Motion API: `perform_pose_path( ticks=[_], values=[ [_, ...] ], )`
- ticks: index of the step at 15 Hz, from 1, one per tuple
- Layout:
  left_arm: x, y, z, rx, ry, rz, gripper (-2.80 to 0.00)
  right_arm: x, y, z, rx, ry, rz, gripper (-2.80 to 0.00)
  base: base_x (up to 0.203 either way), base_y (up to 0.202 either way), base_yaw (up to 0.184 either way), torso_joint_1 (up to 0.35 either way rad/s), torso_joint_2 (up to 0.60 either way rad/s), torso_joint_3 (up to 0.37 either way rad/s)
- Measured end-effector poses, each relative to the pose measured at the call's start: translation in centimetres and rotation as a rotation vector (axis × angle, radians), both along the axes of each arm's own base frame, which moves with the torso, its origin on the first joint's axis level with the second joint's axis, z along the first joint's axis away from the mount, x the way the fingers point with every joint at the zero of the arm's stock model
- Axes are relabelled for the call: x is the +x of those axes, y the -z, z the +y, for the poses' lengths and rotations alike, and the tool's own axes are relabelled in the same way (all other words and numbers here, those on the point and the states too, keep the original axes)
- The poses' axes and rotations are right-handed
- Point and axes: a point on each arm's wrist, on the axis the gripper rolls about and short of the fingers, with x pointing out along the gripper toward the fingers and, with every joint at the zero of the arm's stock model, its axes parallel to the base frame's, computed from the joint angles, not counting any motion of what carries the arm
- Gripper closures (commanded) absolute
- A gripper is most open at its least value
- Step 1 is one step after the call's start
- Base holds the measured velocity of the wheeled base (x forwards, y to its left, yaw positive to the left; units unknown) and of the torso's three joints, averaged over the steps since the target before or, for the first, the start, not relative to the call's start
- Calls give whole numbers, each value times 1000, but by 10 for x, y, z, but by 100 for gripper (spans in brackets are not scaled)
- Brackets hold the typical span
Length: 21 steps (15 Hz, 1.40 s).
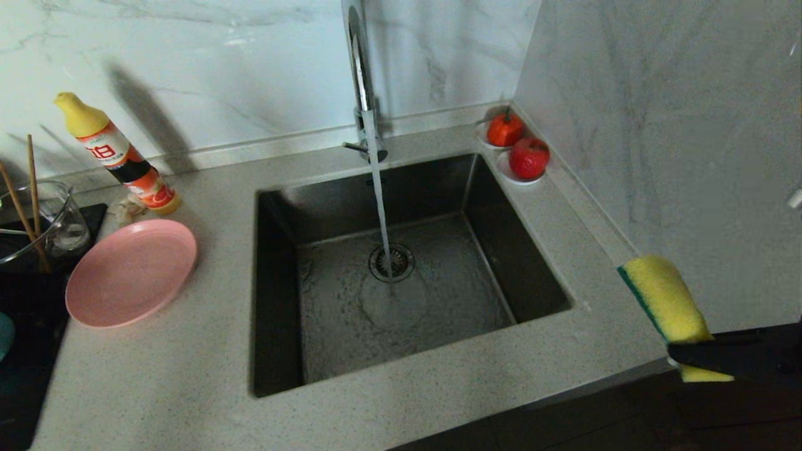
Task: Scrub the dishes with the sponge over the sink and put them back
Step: Pick up a bowl and the sponge
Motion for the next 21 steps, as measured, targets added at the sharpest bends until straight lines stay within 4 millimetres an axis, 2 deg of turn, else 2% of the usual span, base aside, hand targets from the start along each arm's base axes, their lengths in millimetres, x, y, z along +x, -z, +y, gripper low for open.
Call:
perform_pose_path(
  ticks=[4,5,6,8,11,13,15,17,19,21],
  values=[
    [0,0,0,-23,-5,5,0,0,3,-1,-3,3,8,0,0,0,0,0,0,0],
    [-2,-5,0,-19,-16,-3,0,-1,3,-1,-2,3,6,0,0,0,0,0,0,0],
    [-5,-17,1,-17,-31,-41,0,-1,2,-1,-2,2,5,0,0,0,0,0,0,0],
    [-15,-56,2,-12,-72,-128,0,0,4,-1,-6,-1,8,0,0,0,0,0,0,0],
    [-34,-131,3,40,-170,-278,0,0,4,-1,-6,-5,6,0,0,0,0,0,0,0],
    [-29,-172,5,79,-276,-290,0,1,3,1,4,-4,-5,0,0,0,0,0,0,0],
    [-10,-214,7,104,-366,-268,0,6,1,5,24,-3,-27,0,0,0,0,0,0,0],
    [19,-253,9,116,-431,-234,0,12,3,10,20,-1,-23,0,0,0,0,0,0,0],
    [62,-282,11,132,-501,-161,0,17,4,15,11,1,-17,0,0,0,0,0,0,0],
    [114,-298,16,161,-575,-51,0,23,6,21,5,4,-15,0,0,0,0,0,0,0]
  ],
)
